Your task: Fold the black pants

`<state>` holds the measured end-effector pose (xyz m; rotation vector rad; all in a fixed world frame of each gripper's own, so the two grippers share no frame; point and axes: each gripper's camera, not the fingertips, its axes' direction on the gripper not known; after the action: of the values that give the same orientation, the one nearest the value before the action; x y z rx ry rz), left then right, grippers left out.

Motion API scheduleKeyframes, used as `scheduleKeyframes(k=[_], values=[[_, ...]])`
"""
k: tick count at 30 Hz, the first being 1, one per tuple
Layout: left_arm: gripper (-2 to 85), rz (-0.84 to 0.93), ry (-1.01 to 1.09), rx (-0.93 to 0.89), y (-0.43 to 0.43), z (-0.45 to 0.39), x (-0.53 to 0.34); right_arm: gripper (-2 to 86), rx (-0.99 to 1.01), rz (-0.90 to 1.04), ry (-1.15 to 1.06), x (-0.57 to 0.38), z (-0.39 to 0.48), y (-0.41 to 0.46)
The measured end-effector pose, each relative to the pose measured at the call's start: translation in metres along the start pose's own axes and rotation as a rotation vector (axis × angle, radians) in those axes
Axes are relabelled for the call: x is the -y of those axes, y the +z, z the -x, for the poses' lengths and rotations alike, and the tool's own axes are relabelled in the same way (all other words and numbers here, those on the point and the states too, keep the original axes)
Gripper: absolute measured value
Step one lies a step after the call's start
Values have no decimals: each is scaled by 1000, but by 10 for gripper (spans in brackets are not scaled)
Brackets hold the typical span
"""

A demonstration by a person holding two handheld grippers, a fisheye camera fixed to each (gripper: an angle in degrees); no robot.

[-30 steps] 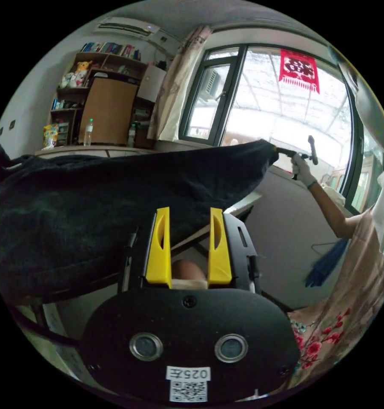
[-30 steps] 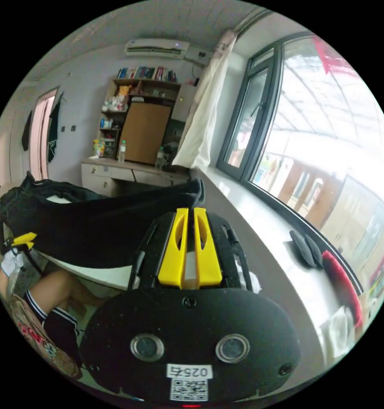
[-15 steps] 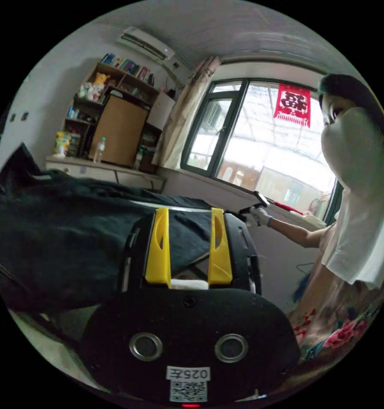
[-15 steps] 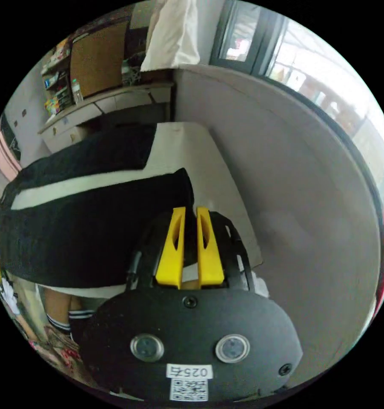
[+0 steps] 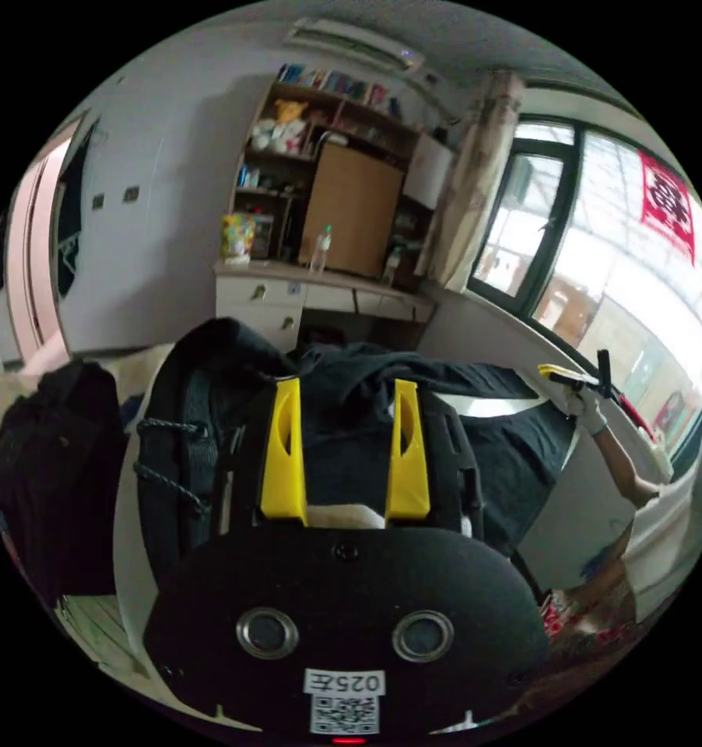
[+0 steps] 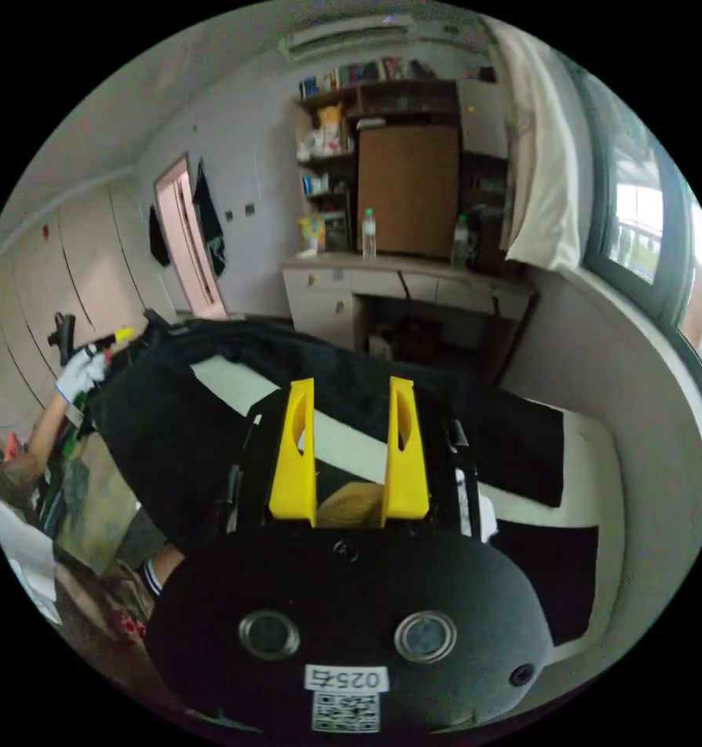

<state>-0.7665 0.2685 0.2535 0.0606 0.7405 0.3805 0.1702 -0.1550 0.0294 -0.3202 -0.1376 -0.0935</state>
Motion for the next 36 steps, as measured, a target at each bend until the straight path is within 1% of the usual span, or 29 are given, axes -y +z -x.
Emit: scheduleKeyframes(k=[1,3,5,7,9,10,12,13,14,15,17,18,19,20,21,22,23,24,25,26,27,28,29,30,31,32,34,35,36], values=[[120,13,-22,11,10,8,7,135,-11,44,-21,6,1,18],[122,38,-50,123,38,26,33,136,9,201,-95,22,2,79],[129,54,-44,164,55,30,51,136,25,234,-135,31,8,105],[137,49,-69,176,67,32,69,130,36,220,-179,39,20,118],[130,48,-114,273,79,43,93,119,93,181,-240,52,46,126],[126,58,-140,279,83,49,99,118,125,176,-266,55,55,128],[111,108,-275,241,103,78,111,125,214,164,-377,70,95,137],[109,118,-302,230,108,85,112,127,224,172,-409,73,106,142],[102,144,-346,234,117,95,111,131,212,190,-473,80,129,153],[98,179,-383,234,126,101,111,134,157,209,-532,86,148,167],[98,190,-381,233,128,99,115,128,43,235,-597,91,168,187],[104,206,-347,230,129,94,118,117,33,208,-612,96,173,190],[106,211,-331,231,128,90,119,112,19,222,-617,99,175,194],[110,200,-286,239,123,78,121,96,42,235,-623,103,175,199],[108,183,-183,207,117,57,121,83,93,269,-592,107,172,204],[107,170,-136,182,112,44,119,78,112,287,-570,109,169,207],[106,125,-42,109,103,15,114,72,135,297,-539,112,164,210],[109,107,72,-13,97,-18,107,70,150,300,-529,113,160,212],[111,116,120,-79,97,-35,103,69,156,301,-526,114,159,213],[120,158,195,-181,102,-69,96,69,164,299,-522,114,157,215],[134,218,296,-224,112,-104,89,66,166,291,-523,113,155,217],[137,245,348,-217,119,-121,85,65,165,289,-520,113,155,218],[144,287,434,-146,133,-148,78,53,149,285,-510,113,154,220],[141,335,485,-55,148,-166,74,37,110,281,-507,113,155,222],[140,367,502,-13,157,-172,72,27,76,277,-509,112,155,223],[128,447,553,53,174,-181,69,14,44,270,-538,110,159,225],[107,539,575,93,194,-183,62,4,15,265,-553,107,162,227],[87,605,649,185,208,-186,50,0,0,258,-566,106,163,228],[63,578,685,208,208,-188,43,-3,-9,252,-569,104,162,229]])
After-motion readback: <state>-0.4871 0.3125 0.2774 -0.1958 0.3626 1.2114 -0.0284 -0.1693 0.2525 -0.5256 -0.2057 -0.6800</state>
